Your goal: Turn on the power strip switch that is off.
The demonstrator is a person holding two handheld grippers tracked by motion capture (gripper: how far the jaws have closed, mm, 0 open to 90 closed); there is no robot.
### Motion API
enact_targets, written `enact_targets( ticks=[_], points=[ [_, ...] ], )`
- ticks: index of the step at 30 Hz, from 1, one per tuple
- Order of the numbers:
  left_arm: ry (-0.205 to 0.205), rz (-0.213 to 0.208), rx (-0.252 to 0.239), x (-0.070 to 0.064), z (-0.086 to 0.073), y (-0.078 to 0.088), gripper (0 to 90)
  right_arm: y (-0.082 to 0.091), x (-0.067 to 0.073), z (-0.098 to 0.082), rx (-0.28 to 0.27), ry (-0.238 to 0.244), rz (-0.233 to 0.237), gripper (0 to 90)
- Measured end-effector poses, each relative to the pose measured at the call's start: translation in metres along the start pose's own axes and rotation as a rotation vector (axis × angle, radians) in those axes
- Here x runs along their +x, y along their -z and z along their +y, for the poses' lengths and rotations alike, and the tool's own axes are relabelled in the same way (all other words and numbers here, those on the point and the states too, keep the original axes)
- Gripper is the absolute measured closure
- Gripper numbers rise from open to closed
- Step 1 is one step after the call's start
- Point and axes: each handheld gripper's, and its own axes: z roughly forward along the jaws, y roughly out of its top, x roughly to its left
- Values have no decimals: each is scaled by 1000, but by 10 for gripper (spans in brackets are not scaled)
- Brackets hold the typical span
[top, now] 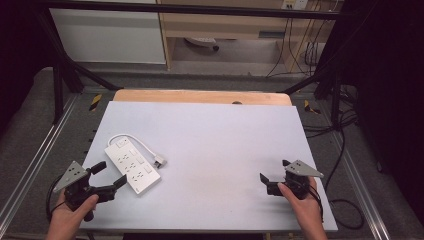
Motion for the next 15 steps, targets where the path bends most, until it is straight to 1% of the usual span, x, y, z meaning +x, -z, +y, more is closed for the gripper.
enact_targets(
  ticks=[2,7,15],
  points=[
    [11,0,-8,-1,2,0,67,0,0,0,4,3,7,22],
    [22,-2,-22,-1,6,1,67,-1,0,0,5,1,16,22],
    [11,4,-35,-2,14,0,67,-1,0,0,1,-4,24,22]
  ],
)
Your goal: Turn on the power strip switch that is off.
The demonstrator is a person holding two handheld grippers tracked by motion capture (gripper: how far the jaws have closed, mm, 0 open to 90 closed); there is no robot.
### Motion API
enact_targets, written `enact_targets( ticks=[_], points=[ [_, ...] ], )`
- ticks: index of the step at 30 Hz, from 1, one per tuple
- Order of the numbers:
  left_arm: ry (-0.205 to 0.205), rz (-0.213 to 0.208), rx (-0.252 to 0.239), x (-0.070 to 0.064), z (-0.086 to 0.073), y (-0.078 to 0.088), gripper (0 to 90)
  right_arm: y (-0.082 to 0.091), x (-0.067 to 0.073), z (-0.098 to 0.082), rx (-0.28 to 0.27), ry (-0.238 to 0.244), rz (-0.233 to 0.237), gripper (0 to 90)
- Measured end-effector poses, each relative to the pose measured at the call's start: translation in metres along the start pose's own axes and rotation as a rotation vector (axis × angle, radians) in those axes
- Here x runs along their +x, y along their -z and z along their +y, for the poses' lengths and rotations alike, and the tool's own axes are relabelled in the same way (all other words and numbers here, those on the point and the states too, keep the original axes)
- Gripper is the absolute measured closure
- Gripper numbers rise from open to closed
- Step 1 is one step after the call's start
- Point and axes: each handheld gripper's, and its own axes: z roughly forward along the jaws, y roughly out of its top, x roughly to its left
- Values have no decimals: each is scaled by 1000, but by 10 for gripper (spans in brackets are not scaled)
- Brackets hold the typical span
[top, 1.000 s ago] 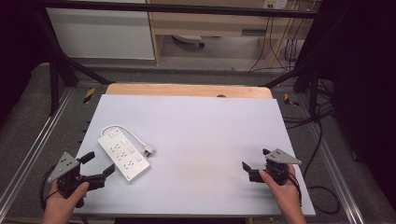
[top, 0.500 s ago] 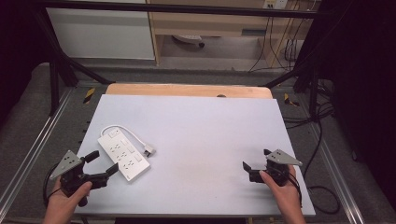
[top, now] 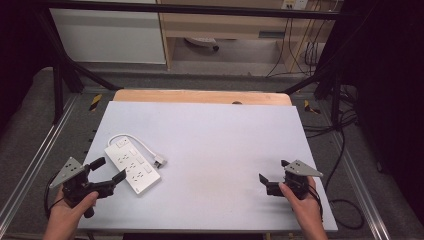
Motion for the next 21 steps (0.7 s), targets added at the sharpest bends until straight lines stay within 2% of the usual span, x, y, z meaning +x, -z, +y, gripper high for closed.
enact_targets(
  ticks=[6,14,21],
  points=[
    [-22,-7,3,-3,6,-2,67,-1,0,0,4,2,1,22],
    [-27,-12,5,-2,15,-8,52,0,0,0,4,-1,1,22],
    [-31,5,1,2,28,-17,51,1,-1,0,-1,0,6,25]
  ],
)
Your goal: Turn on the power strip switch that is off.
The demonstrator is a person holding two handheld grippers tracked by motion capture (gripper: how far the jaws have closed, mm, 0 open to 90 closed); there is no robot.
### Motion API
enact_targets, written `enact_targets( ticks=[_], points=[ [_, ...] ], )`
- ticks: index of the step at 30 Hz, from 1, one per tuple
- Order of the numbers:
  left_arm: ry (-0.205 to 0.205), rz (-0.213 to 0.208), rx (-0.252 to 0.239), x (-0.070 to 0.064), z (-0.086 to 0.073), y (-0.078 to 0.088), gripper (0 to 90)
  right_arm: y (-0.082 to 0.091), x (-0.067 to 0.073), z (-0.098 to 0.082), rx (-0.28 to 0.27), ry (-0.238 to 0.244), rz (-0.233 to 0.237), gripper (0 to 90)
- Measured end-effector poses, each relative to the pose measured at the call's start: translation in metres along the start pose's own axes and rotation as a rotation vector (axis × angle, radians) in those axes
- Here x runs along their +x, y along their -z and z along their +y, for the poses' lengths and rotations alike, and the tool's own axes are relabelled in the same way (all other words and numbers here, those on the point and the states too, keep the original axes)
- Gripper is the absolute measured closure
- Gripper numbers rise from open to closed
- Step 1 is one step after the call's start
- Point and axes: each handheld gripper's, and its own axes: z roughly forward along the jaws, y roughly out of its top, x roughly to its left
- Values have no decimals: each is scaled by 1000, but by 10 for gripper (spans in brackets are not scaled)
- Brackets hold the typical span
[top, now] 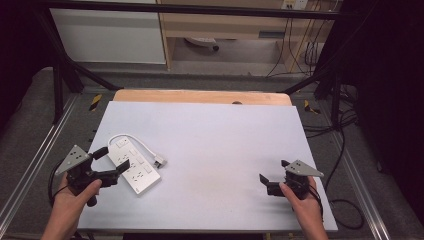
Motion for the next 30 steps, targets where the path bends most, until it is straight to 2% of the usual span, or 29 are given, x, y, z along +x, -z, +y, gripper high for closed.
enact_targets(
  ticks=[8,19,23,30],
  points=[
    [-17,4,0,3,23,-12,53,1,1,0,-4,5,1,23],
    [-26,-2,0,3,25,-20,53,1,2,0,-6,4,0,21],
    [-35,-4,-6,5,31,-21,53,1,2,0,-4,4,-1,21],
    [-36,14,-11,9,39,-25,53,1,3,1,-3,7,1,22]
  ],
)
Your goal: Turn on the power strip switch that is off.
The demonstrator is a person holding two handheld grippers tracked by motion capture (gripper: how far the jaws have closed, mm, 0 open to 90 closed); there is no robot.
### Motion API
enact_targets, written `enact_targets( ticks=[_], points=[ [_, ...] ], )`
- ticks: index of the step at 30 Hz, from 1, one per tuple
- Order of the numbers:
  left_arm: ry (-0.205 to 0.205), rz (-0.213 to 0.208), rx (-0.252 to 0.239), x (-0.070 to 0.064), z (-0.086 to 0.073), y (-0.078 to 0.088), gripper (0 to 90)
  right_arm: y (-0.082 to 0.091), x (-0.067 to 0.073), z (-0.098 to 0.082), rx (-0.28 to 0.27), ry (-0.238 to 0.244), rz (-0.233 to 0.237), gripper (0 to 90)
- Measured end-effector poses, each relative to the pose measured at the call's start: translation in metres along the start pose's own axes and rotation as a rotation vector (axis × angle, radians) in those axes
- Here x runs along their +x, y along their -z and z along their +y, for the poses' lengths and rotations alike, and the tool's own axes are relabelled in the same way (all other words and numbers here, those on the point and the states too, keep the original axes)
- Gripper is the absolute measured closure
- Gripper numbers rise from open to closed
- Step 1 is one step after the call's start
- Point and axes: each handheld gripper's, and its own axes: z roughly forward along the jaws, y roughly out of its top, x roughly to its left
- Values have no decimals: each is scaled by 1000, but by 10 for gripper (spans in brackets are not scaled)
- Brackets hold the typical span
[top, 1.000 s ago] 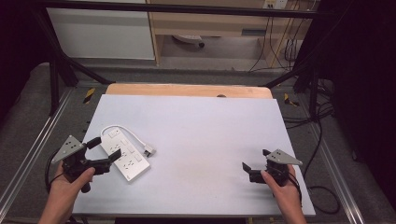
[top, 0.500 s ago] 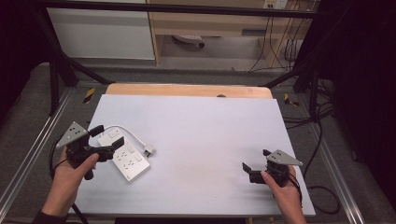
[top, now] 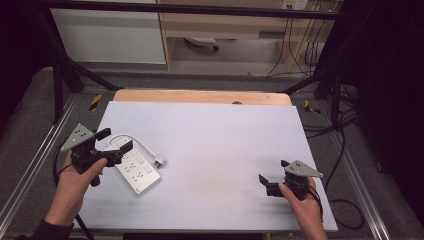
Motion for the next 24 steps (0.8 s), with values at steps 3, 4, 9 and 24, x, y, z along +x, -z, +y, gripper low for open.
enact_targets(
  ticks=[3,4,9,24],
  points=[
    [-5,4,13,4,0,-3,52,0,0,0,0,-2,4,22],
    [-6,3,22,5,0,-4,52,0,0,0,1,2,4,22],
    [-8,12,36,12,1,-7,52,0,0,0,1,-5,6,23],
    [-2,72,62,22,-5,-18,56,1,-2,0,0,-7,-3,23]
  ],
)
